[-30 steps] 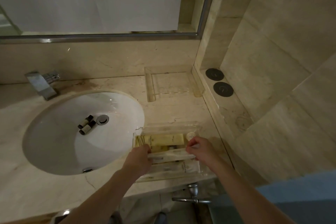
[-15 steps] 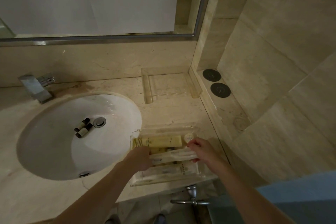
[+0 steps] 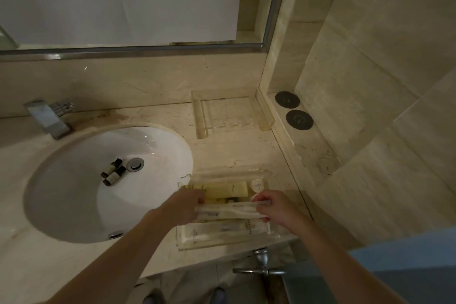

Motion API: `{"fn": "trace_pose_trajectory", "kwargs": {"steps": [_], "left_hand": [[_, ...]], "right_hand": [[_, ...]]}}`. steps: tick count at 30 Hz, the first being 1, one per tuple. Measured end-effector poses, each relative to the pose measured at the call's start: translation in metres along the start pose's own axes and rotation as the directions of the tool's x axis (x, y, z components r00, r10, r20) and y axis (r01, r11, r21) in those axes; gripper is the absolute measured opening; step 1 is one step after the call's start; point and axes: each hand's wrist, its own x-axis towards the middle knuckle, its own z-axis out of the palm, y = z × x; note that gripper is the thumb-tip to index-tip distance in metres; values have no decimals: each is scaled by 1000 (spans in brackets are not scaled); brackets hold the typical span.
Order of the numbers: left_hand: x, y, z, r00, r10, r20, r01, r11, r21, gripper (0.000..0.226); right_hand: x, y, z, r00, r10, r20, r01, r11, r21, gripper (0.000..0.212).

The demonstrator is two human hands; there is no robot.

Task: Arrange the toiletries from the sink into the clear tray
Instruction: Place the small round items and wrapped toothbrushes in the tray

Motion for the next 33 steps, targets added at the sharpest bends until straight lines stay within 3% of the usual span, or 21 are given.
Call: {"fn": "trace_pose_trajectory", "kwargs": {"steps": [4,9,12,14,19,22,27,33], "left_hand": [[-2,-5,-11,999,-28,-37,27,999,-32,20],[-7,-7,-19,984,28,-178,-41,997,-70,13],[-12,-11,-17,972,54,-230,-82,990,-112,24],[-15,-15,-16,971,65,-230,-102,983,-153,35],[-21,-25,-17,999,11,-44,-31,880,-473,30],[-20,-34,-15,998,-26,-65,-16,817,-576,14],[-15,-35,-8,992,-23,-121,-24,929,-370,24],[-12,-20,5,993,39,-107,-41,999,-15,12]], "right_hand": [[2,-2,2,999,10,-43,-9,1000,17,5],[7,-6,3,995,88,-38,-75,963,258,16],[8,-10,1,993,121,-7,-103,873,477,18],[9,-11,0,996,84,-10,-68,874,482,5],[8,-9,0,996,24,-83,7,933,359,27],[7,-10,-3,994,-1,-106,29,964,263,29],[10,-3,-4,982,-93,-166,70,988,-137,24],[5,-1,7,970,-238,-46,176,823,-540,14]]}}
